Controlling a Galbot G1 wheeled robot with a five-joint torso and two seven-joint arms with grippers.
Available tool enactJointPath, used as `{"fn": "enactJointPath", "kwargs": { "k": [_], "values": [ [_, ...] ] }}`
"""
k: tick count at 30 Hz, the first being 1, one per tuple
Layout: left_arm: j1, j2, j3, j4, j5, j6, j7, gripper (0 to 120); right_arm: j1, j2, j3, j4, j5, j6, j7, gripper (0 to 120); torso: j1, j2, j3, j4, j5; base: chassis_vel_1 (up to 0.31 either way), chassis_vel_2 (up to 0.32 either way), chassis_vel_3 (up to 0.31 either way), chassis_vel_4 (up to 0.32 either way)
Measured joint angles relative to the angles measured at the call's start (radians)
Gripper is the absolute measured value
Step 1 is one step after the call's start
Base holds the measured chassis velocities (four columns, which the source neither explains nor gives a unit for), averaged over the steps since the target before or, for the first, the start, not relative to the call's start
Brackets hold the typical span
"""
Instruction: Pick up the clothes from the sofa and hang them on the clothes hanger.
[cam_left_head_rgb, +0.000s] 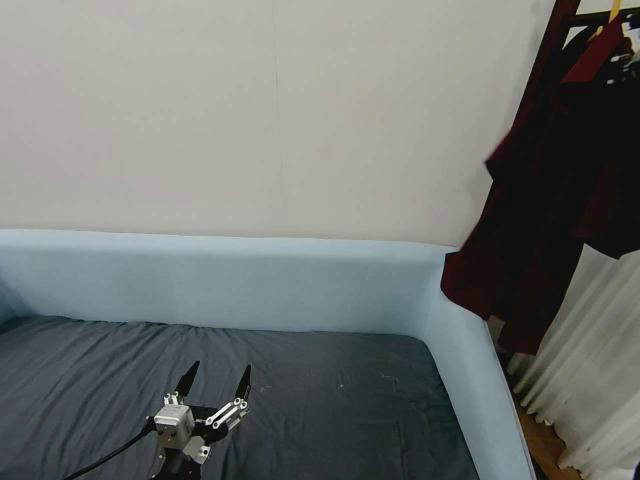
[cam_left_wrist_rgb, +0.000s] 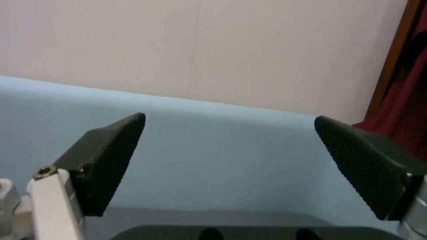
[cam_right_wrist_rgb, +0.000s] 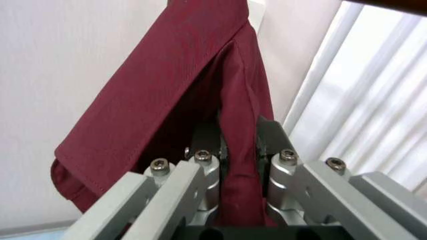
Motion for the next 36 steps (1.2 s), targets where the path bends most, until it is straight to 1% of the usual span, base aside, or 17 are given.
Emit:
{"fn": "enactJointPath", "kwargs": {
  "k": [2, 3, 5, 7, 8, 11, 21, 26, 27, 29, 30, 32, 33, 35, 36],
  "values": [
    [0.000, 0.000, 0.000, 0.000, 0.000, 0.000, 0.000, 100, 0.000, 0.033, -0.001, -0.056, -0.016, 0.001, -0.009, 8, 0.000, 0.000, 0.000, 0.0000, 0.0000, 0.000, 0.000, 0.000, 0.000],
    [0.000, 0.000, 0.000, 0.000, 0.000, 0.000, 0.000, 100, 0.000, 0.033, -0.001, -0.056, -0.016, 0.001, -0.009, 8, 0.000, 0.000, 0.000, 0.0000, 0.0000, 0.000, 0.000, 0.000, 0.000],
    [0.000, 0.000, 0.000, 0.000, 0.000, 0.000, 0.000, 100, -0.002, 0.073, 0.000, -0.138, -0.024, 0.002, -0.023, 8, 0.000, 0.000, 0.000, 0.0002, -0.0002, 0.000, 0.000, 0.000, 0.000],
    [0.000, 0.000, 0.000, 0.000, 0.000, 0.000, 0.000, 100, -0.006, 0.107, 0.011, -0.212, -0.031, 0.002, -0.029, 8, 0.000, 0.000, 0.000, -0.0002, 0.0002, 0.000, 0.000, 0.000, 0.000],
    [0.000, 0.000, 0.000, 0.000, 0.000, 0.000, 0.000, 100, -0.006, 0.107, 0.011, -0.212, -0.031, 0.002, -0.029, 8, 0.000, 0.000, 0.000, -0.0002, 0.0002, 0.000, 0.000, 0.000, 0.000],
    [0.000, 0.000, 0.000, 0.000, 0.000, 0.000, 0.000, 100, -0.018, 0.145, 0.034, -0.287, -0.032, 0.003, -0.031, 8, 0.000, 0.000, 0.000, -0.0001, 0.0000, 0.000, 0.000, 0.000, 0.000],
    [0.000, 0.000, 0.000, 0.000, 0.000, 0.000, 0.000, 100, -0.056, 0.212, 0.088, -0.372, -0.021, 0.005, 0.012, 8, 0.000, 0.000, 0.000, 0.0002, -0.0002, 0.000, 0.000, 0.000, 0.000],
    [0.000, 0.000, 0.000, 0.000, 0.000, 0.000, 0.000, 100, -0.074, 0.211, 0.101, -0.375, -0.018, 0.005, 0.015, 8, 0.000, 0.000, 0.000, -0.0001, 0.0000, 0.000, 0.000, 0.000, 0.000],
    [0.000, 0.000, 0.000, 0.000, 0.000, 0.000, 0.000, 100, -0.082, 0.206, 0.106, -0.367, -0.018, 0.005, 0.015, 8, 0.000, 0.000, 0.000, -0.0002, 0.0002, 0.000, 0.000, 0.000, 0.000],
    [0.000, 0.000, 0.000, 0.000, 0.000, 0.000, 0.000, 100, -0.095, 0.200, 0.118, -0.356, -0.018, 0.005, 0.009, 18, 0.000, 0.000, 0.000, -0.0003, 0.0003, 0.000, 0.000, 0.000, 0.000],
    [0.000, 0.000, 0.000, 0.000, 0.000, 0.000, 0.000, 100, -0.095, 0.200, 0.118, -0.356, -0.018, 0.005, 0.009, 18, 0.000, 0.000, 0.000, -0.0003, 0.0003, 0.000, 0.000, 0.000, 0.000],
    [0.000, 0.000, 0.000, 0.000, 0.000, 0.000, 0.000, 100, -0.109, 0.187, 0.132, -0.330, -0.044, 0.018, -0.012, 27, 0.000, 0.000, 0.000, -0.0001, 0.0002, 0.000, 0.000, 0.000, 0.000],
    [0.000, 0.000, 0.000, 0.000, 0.000, 0.000, 0.000, 100, -0.114, 0.181, 0.135, -0.316, -0.056, 0.025, -0.023, 30, 0.000, 0.000, 0.000, 0.0000, 0.0002, 0.000, 0.000, 0.000, 0.000],
    [0.000, 0.000, 0.000, 0.000, 0.000, 0.000, 0.000, 100, -0.126, 0.152, 0.141, -0.260, -0.089, 0.045, -0.049, 39, 0.000, 0.000, 0.000, -0.0001, 0.0002, 0.000, 0.000, 0.000, 0.000],
    [0.000, 0.000, 0.000, 0.000, 0.000, 0.000, 0.000, 100, -0.126, 0.152, 0.141, -0.260, -0.089, 0.045, -0.049, 39, 0.000, 0.000, 0.000, -0.0001, 0.0002, 0.000, 0.000, 0.000, 0.000]
  ]
}}
